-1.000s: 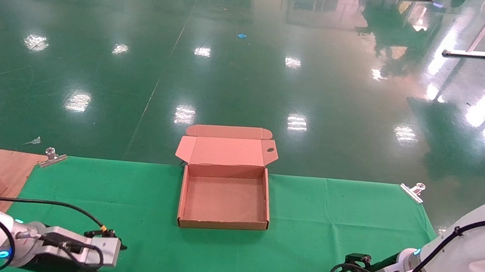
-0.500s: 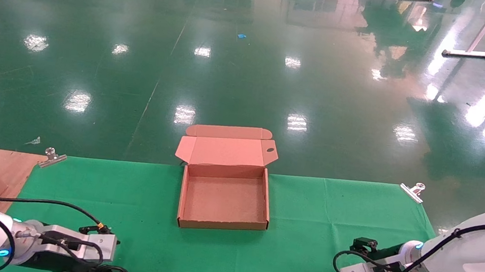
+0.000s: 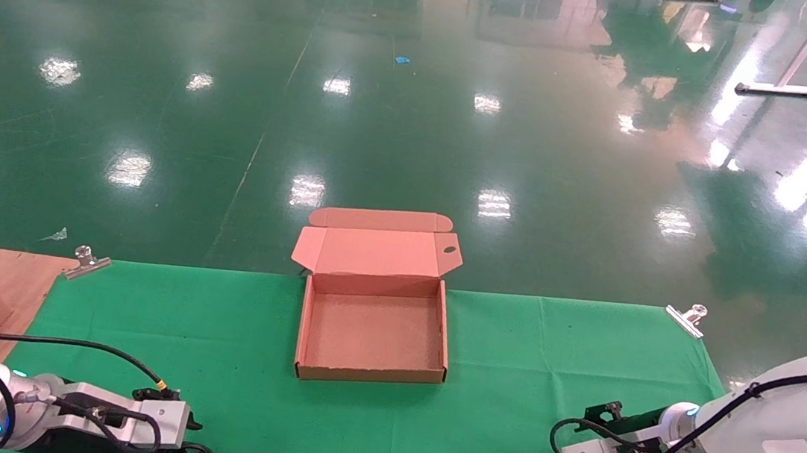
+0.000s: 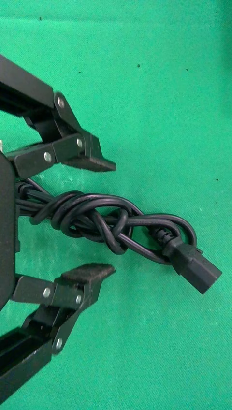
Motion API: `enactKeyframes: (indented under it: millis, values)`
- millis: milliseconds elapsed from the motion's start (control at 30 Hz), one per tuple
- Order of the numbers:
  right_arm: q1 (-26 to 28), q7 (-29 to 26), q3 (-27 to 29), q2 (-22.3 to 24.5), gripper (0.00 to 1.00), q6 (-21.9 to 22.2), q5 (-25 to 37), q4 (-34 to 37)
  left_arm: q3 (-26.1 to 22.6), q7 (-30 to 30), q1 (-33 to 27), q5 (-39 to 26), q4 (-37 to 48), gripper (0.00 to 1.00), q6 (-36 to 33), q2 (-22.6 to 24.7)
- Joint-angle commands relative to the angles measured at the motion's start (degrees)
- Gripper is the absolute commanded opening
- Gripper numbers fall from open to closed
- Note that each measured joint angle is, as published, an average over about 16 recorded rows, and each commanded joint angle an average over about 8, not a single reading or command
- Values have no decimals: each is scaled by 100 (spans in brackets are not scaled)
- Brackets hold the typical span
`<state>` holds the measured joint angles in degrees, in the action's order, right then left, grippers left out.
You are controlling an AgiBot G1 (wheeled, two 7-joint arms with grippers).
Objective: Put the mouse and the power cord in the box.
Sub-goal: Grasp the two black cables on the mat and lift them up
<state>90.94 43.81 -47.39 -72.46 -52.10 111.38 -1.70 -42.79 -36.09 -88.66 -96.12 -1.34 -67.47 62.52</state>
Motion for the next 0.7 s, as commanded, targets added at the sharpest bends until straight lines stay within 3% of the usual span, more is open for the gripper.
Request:
enactKeyframes:
  millis: [33, 700]
  values:
    - [11, 12, 6, -1, 0, -22, -9, 32, -1, -19, -4, -1, 13, 0, -24, 4]
    - [161, 33, 57, 78, 0, -338, -81, 156, -24, -137, -48, -34, 83, 0, -229, -32]
